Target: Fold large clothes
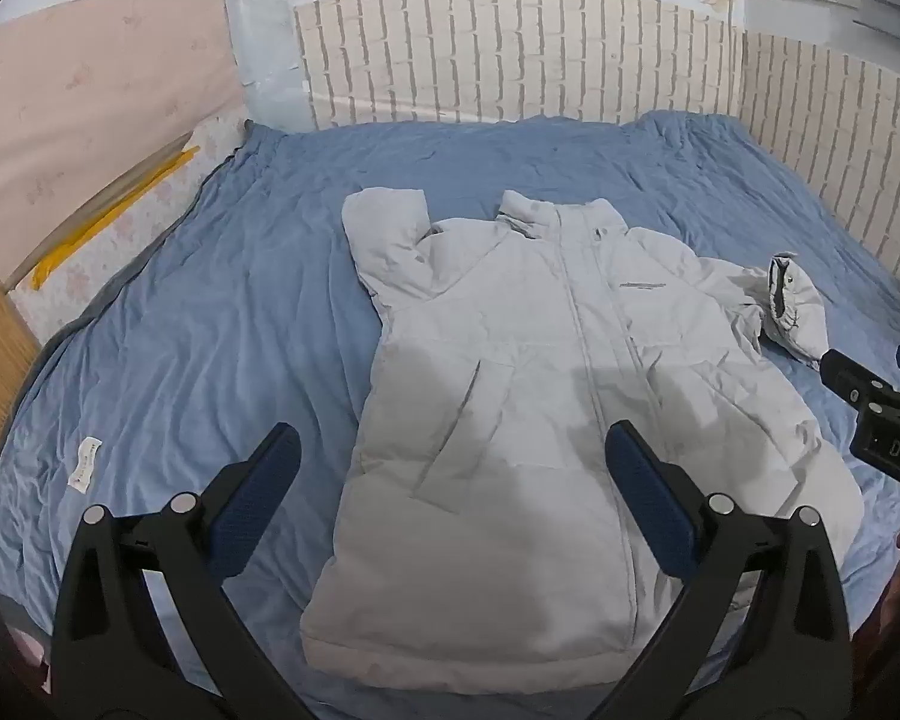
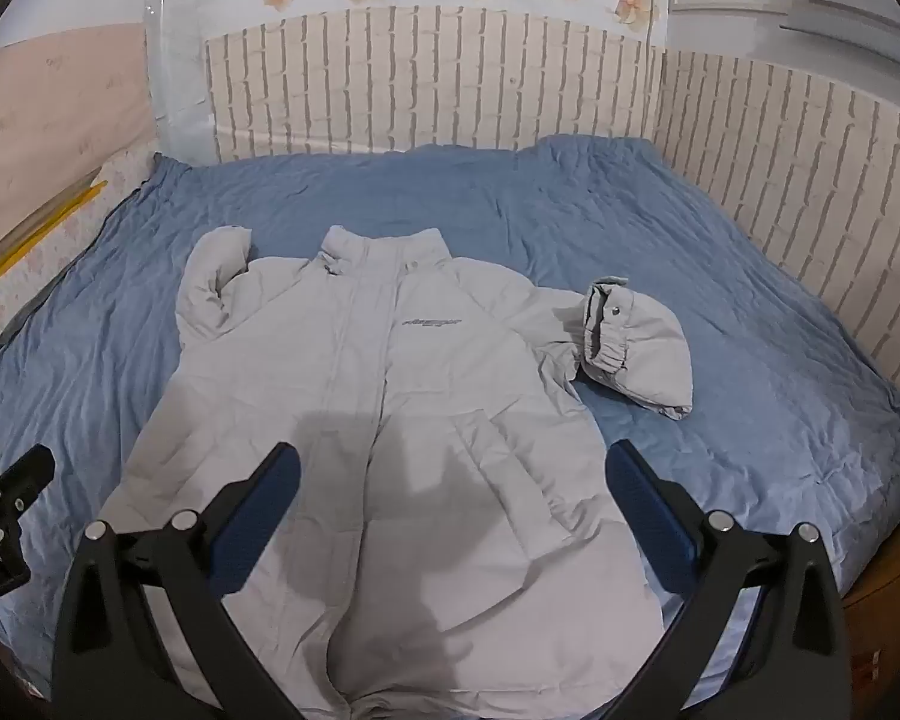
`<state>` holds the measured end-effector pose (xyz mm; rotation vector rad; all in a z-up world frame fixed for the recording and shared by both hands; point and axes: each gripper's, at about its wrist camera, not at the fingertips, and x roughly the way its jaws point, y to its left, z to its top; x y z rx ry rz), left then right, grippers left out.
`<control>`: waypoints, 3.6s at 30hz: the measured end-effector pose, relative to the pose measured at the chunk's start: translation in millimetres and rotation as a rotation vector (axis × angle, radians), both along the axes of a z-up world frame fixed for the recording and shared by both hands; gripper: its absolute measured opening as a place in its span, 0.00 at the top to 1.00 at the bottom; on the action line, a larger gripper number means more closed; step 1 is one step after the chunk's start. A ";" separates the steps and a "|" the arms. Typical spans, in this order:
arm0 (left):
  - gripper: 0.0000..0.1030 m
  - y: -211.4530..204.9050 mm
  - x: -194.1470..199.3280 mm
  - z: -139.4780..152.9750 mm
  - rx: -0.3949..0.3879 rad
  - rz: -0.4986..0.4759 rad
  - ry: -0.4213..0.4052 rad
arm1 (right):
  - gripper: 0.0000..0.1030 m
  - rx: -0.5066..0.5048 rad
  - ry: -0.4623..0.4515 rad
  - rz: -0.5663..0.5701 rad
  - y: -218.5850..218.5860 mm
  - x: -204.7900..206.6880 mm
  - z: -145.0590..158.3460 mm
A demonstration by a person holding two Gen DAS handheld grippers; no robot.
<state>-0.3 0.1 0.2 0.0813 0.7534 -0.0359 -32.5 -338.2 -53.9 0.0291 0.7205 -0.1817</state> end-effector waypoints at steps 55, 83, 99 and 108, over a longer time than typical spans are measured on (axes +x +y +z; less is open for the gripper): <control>0.03 5.6 6.2 -8.1 0.008 0.018 0.021 | 0.02 0.008 0.016 -0.001 -0.1 4.3 -13.7; 0.03 11.5 8.4 -10.3 0.009 0.025 0.032 | 0.02 0.011 0.025 0.000 -2.3 4.0 -16.6; 0.03 10.0 8.0 -11.9 0.013 0.026 0.030 | 0.02 0.010 0.026 0.000 -2.6 4.2 -17.2; 0.03 9.9 9.2 -13.4 0.013 0.027 0.037 | 0.02 0.010 0.032 0.004 -1.1 5.3 -20.8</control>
